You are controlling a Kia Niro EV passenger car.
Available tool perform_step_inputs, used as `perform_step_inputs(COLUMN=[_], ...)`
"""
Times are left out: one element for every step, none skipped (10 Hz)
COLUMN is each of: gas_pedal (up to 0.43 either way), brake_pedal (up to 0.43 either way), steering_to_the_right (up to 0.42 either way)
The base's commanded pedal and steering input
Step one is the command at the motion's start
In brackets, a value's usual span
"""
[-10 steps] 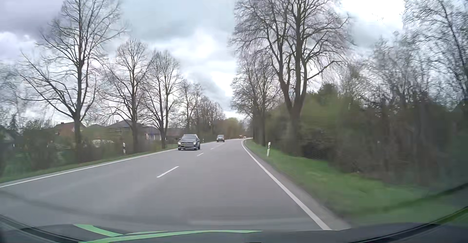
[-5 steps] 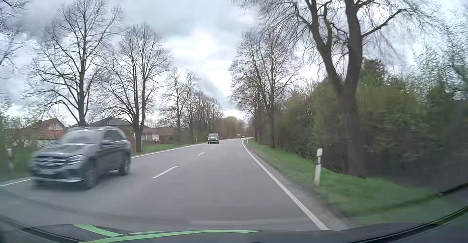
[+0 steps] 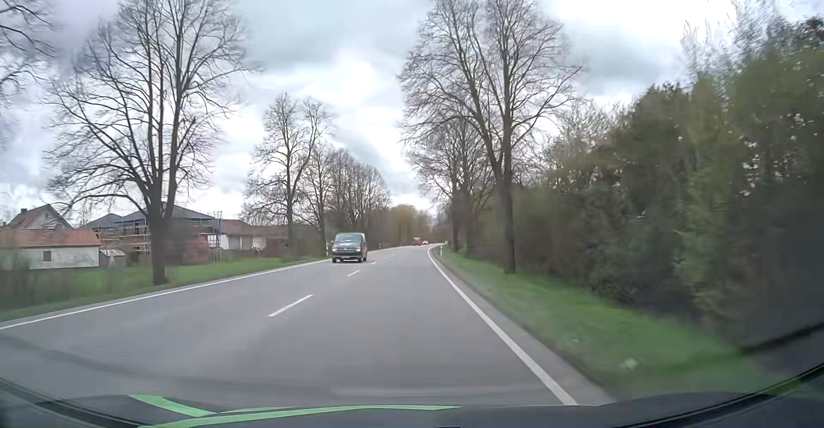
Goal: Follow the waypoints while adhering to traffic rules and regulations
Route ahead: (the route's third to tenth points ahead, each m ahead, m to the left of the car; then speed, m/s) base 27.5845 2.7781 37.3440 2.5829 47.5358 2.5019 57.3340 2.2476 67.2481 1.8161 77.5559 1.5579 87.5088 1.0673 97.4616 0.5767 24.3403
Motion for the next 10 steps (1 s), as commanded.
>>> perform_step_inputs(gas_pedal=[0.220,0.220,0.220,0.220,0.220,0.220,0.220,0.220,0.220,0.220], brake_pedal=[0.000,0.000,0.000,0.000,0.000,0.000,0.000,0.000,0.000,0.000], steering_to_the_right=[0.002,0.002,0.002,0.002,0.002,0.002,0.002,0.002,0.002,0.002])
